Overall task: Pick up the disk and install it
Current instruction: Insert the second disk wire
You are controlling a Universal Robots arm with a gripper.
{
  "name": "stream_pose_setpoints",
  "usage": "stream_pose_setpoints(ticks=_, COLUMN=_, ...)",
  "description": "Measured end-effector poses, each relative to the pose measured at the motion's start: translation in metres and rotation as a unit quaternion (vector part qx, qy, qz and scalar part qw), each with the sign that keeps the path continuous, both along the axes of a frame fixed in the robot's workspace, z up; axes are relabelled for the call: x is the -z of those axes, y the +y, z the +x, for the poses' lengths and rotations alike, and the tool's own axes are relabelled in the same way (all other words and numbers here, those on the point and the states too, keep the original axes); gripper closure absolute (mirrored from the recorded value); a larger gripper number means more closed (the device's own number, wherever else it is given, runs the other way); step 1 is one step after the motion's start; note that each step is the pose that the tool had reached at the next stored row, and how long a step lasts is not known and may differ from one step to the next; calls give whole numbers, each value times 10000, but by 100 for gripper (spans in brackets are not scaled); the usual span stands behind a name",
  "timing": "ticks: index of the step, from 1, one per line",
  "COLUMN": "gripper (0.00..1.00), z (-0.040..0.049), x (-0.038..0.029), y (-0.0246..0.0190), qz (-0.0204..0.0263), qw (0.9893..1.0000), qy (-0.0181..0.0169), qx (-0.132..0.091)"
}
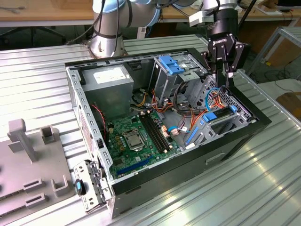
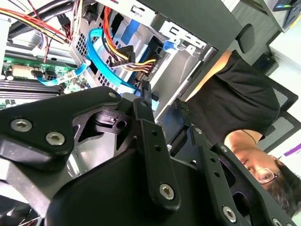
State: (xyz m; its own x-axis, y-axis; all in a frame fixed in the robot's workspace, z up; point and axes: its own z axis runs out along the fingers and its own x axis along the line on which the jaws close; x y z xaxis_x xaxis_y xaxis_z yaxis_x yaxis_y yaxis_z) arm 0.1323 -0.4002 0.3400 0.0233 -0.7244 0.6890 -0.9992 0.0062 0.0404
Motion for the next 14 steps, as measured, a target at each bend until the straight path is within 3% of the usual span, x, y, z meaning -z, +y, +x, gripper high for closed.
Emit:
stream_pose_setpoints(ticks=3, gripper=62, z=-1, x=3, y=39, qz=-11, qw=10000, qy=0, qx=5)
stream_pose_setpoints(ticks=9, gripper=64, z=0, x=4, y=40, qz=-56, qw=10000, qy=0, qx=11)
stream_pose_setpoints(ticks=12, gripper=77, z=0, x=11, y=40, qz=-58, qw=10000, qy=0, qx=11)
stream_pose_setpoints(ticks=14, gripper=77, z=0, x=17, y=40, qz=-63, qw=10000, qy=0, qx=11)
